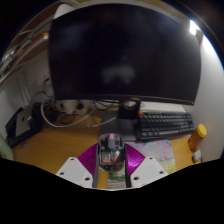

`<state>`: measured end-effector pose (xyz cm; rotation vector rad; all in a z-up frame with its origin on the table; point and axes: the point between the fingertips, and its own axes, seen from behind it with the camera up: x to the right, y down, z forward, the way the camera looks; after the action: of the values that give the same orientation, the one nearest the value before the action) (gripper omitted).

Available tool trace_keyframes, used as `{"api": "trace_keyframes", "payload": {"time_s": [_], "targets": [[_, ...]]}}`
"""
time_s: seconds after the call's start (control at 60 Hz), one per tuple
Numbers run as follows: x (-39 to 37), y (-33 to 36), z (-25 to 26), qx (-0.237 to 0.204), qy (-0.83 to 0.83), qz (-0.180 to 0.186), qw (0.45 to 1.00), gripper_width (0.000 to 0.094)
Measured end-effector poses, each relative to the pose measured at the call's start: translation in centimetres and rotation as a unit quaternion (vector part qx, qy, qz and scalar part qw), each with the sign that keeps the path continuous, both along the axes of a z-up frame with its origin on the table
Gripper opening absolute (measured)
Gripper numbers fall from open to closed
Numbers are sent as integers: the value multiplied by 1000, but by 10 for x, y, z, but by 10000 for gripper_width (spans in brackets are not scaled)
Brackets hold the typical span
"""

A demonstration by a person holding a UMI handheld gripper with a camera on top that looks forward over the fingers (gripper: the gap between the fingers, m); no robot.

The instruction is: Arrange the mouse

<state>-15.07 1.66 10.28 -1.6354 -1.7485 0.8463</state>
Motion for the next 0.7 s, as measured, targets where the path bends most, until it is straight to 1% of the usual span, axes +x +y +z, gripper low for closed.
{"api": "trace_keyframes", "payload": {"time_s": [0.067, 0.167, 0.283, 0.333, 0.367, 0.433, 0.5, 0.517, 0.533, 0.617, 0.65, 0.7], "targets": [[-5, 43, -20, 1, -7, -13, 1000, 377], [-7, 89, -53, 21, -17, -18, 999, 377], [1, 116, -97, 10, -52, -31, 998, 384], [4, 126, -111, 12, -60, -37, 997, 388], [4, 132, -118, 18, -64, -41, 997, 399], [3, 134, -118, 18, -55, -35, 998, 429], [2, 133, -118, 15, -58, -33, 998, 476], [2, 133, -118, 15, -60, -32, 998, 527], [2, 133, -118, 15, -62, -32, 997, 537], [3, 137, -107, 29, -60, -35, 997, 873], [7, 137, -98, 34, -58, -39, 997, 844], [13, 136, -81, 37, -56, -47, 997, 858]]}}
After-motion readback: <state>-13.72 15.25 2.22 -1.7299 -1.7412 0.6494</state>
